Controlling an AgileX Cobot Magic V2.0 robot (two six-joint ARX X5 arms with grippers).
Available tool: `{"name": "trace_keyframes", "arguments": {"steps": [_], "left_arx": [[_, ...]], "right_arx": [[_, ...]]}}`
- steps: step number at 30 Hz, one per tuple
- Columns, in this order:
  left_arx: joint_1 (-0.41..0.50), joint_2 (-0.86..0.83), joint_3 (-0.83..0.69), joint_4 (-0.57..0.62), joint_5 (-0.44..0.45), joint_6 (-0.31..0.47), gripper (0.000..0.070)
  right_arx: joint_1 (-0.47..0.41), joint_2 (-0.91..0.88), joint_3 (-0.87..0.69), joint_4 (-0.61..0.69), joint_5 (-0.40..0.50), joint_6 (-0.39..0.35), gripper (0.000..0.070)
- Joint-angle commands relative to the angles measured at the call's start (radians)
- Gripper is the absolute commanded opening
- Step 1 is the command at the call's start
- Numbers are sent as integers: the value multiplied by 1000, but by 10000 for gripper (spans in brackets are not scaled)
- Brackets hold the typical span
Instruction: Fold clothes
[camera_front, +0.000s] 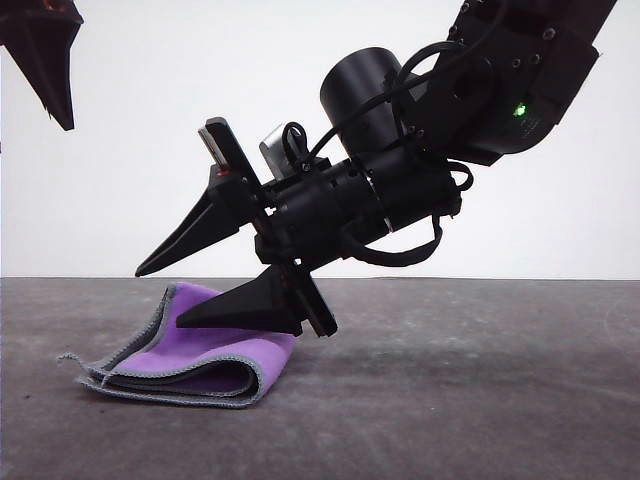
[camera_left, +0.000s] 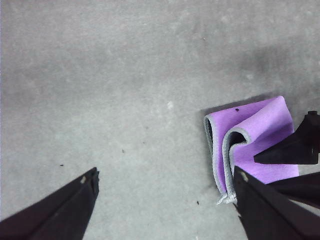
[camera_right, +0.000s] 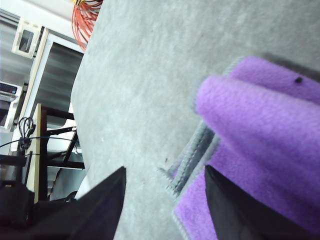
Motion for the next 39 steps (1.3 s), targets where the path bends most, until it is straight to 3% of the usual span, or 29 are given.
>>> {"name": "trace_keyframes", "arguments": {"steps": [1, 9, 17, 22, 25, 30, 34, 37, 39], "left_arx": [[0, 11, 11, 3, -4, 0, 517], [0, 10, 11, 2, -4, 3, 517], [0, 10, 11, 0, -4, 8, 517], [0, 10, 11, 0, -4, 15, 517], [0, 10, 11, 4, -4, 15, 517], [0, 10, 11, 12, -5, 15, 517], [0, 11, 11, 25, -5, 15, 517], [0, 11, 11, 31, -5, 14, 517], [0, 11, 11, 29, -5, 14, 517]], "right_arx": [[8, 27, 19, 15, -6, -11, 323], [-30, 26, 62, 35, -115, -16, 476], [-58, 14, 110, 1, -136, -44, 502], [-115, -32, 124, -125, -132, -129, 535], [-177, -91, 133, -296, -104, -245, 566], [-299, -239, 151, -647, 74, -490, 568], [-372, -362, 156, -917, 331, -669, 568], [-407, -426, 155, -1080, 541, -729, 566], [-423, -451, 155, -1140, 621, -734, 563]]}}
